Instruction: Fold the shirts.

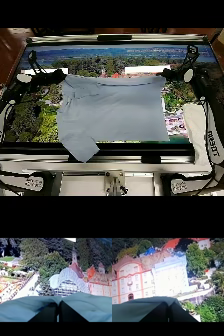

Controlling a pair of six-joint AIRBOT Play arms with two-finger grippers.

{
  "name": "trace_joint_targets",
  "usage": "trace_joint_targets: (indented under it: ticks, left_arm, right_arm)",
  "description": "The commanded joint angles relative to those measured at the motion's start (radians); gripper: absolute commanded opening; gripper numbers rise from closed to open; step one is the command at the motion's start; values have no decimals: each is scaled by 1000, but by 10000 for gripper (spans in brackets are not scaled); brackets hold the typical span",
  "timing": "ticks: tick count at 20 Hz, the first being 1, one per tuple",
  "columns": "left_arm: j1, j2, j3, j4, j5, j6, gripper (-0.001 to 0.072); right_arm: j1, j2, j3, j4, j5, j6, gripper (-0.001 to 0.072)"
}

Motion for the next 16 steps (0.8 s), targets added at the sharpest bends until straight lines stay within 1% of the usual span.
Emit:
trace_joint_targets:
  ticks: [1,2,4,5,7,8,10,11,14,16]
  left_arm:
    - [-5,-6,2,-15,-19,34,31]
    - [5,2,2,-11,-52,61,31]
    - [32,17,2,35,-159,65,31]
    - [48,23,2,65,-227,58,31]
    - [86,32,2,113,-402,37,31]
    - [108,33,2,112,-517,16,31]
    - [143,32,2,116,-729,16,30]
    - [155,34,2,133,-792,16,30]
    - [180,43,2,248,-890,7,30]
    - [177,40,0,319,-894,-45,30]
  right_arm:
    - [-2,-24,0,15,30,26,65]
    - [-2,-25,0,19,31,26,65]
    - [-2,-16,0,15,50,14,65]
    - [-4,-6,0,1,76,-8,65]
    - [-4,20,0,-61,160,-29,65]
    - [-4,34,0,-72,208,-31,65]
    - [-4,49,0,-58,319,-48,65]
    - [-3,50,0,-56,384,-71,65]
    - [-12,50,0,-76,524,-99,65]
    - [-29,49,0,-66,563,-99,65]
